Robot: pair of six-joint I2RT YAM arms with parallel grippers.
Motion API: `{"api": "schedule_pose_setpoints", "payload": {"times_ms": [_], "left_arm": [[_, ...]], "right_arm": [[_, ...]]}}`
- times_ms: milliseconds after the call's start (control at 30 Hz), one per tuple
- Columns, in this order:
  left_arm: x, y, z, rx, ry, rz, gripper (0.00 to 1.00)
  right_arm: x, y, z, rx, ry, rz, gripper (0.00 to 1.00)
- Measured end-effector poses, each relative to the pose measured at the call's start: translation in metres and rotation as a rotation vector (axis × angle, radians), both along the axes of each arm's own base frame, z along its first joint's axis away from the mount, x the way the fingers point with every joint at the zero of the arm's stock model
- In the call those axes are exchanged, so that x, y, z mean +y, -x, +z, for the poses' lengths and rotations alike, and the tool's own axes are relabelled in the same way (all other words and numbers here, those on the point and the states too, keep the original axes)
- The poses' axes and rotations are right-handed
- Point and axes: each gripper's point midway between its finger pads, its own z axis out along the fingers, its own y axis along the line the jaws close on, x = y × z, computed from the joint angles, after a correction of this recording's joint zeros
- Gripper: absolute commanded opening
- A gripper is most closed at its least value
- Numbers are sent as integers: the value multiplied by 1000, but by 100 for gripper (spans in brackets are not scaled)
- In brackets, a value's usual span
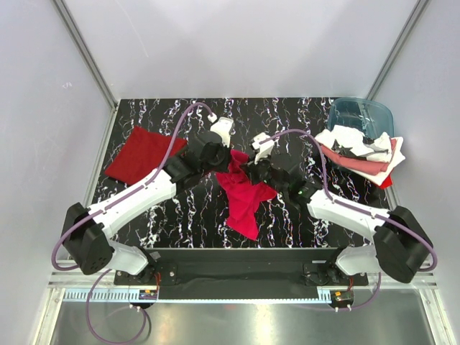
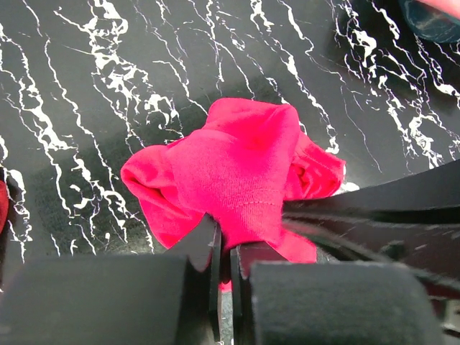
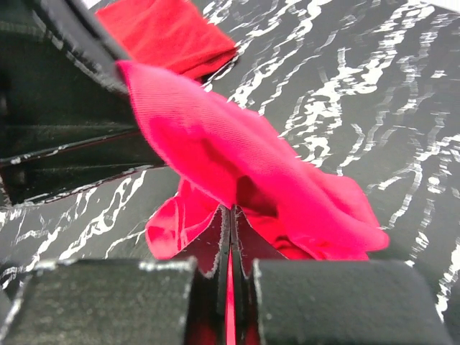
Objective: Fold and stack the t-shirts
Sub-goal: Flatten the tshirt out
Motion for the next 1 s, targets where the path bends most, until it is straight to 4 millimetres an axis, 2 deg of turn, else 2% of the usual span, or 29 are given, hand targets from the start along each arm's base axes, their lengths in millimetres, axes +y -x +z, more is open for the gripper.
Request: {"api": "schedule_pose_setpoints", "payload": {"times_ms": [167,200,233,300,333,400,433,600,633,667,867,1000], "left_arm": [[3,-3,-1,-5,-9,21,14],[3,-3,-2,-4,-12,25,18],[3,-4,-4,-2,-15,29,17],[4,-5,-6,1,-22,36,8],[4,-6,-8,4,-25,38,8],[4,-7,-10,7,-29,41,16],[4,-7,-10,7,-30,42,32],[5,-8,-10,5,-31,51,31],[5,-8,-10,5,-31,51,34],[5,-8,-10,4,-32,50,46],[1,-7,-8,-3,-21,27,64],[-9,-4,-10,-5,11,-29,71]], "right_arm": [[-20,-4,22,-34,-45,-112,0],[-26,-5,29,-42,-57,-142,0],[-31,-7,35,-50,-70,-174,0],[-41,-8,46,-62,-93,-226,0],[-46,-8,51,-68,-105,-247,0],[-52,-8,59,-80,-124,-274,0],[-54,-8,62,-83,-133,-284,0],[-57,-11,55,-68,-115,-308,0],[-56,-11,52,-63,-109,-304,0],[-54,-11,48,-56,-102,-297,0],[-36,-6,27,5,-52,-200,0],[-30,-5,26,28,-36,-173,0]]}}
